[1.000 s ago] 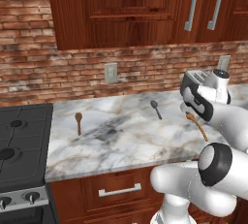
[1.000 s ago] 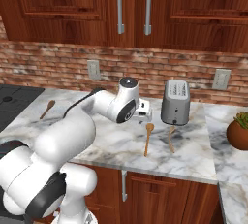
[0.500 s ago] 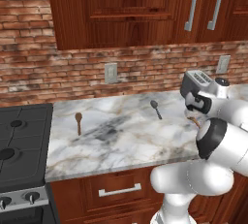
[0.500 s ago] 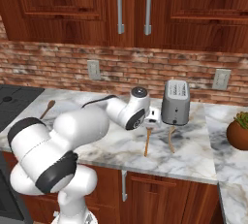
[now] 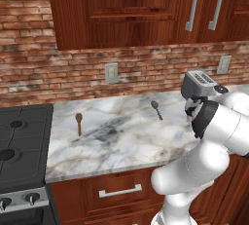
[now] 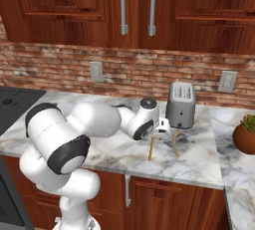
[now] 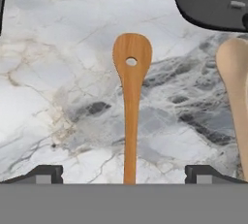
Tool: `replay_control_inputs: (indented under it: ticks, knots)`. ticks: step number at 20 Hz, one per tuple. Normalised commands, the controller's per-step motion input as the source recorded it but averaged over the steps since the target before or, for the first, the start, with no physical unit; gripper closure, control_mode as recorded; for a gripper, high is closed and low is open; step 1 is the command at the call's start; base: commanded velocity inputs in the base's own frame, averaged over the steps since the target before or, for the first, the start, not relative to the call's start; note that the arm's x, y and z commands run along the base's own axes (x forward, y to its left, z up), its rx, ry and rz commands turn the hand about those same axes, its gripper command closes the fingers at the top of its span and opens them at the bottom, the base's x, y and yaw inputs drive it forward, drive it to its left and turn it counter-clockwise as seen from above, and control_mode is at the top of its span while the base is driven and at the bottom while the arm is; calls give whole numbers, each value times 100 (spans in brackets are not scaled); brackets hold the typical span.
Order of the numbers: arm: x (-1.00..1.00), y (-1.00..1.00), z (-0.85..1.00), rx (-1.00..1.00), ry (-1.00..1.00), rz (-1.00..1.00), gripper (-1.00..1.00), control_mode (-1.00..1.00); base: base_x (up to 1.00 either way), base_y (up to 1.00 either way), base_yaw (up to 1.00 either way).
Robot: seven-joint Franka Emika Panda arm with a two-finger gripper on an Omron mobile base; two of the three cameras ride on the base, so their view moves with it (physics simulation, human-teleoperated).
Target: Organize the utensils by type. Pick up the wooden spoons from the counter and place them in the open cabinet. Then pick up the metallic utensils from the counter and place them in the open drawer.
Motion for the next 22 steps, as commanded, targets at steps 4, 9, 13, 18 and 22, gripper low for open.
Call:
replay_control_inputs:
  ticks: [4, 9, 13, 18, 22]
  knots:
    - [7, -14, -36, -3, 3, 0, -100, -100, 0, 0, 0]
    - [3, -5, -35, -3, 1, 0, -100, -100, 0, 0, 0]
    - [5, 0, -35, -3, 2, 0, -100, -100, 0, 0, 0]
    - [2, -3, -36, -1, 1, 0, 100, -100, 0, 0, 0]
    - [0, -4, -41, 0, 4, 0, 100, -100, 0, 0, 0]
